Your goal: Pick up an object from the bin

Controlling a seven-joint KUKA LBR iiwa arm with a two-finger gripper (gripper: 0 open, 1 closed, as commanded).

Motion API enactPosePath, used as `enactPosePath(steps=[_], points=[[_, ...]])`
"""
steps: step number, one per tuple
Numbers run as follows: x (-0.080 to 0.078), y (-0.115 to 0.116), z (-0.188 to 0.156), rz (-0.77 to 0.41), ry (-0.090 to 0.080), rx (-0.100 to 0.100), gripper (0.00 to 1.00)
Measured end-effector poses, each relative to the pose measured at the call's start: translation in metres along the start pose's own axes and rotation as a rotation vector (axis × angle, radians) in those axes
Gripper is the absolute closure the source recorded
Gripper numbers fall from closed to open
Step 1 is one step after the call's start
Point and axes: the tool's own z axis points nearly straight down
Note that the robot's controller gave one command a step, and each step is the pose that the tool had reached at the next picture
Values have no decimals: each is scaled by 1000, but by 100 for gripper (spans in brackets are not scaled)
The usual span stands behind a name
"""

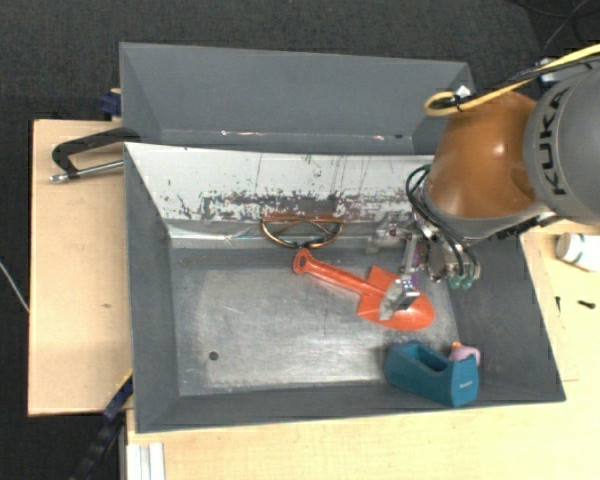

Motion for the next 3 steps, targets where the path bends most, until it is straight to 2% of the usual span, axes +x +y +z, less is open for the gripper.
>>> enactPosePath(steps=[1, 2, 3], points=[[-8, -10, 41, -121, 11, -2, 0], [-2, -1, 61, -139, -1, -2, 100], [-2, -1, 61, -139, -1, -2, 100]])
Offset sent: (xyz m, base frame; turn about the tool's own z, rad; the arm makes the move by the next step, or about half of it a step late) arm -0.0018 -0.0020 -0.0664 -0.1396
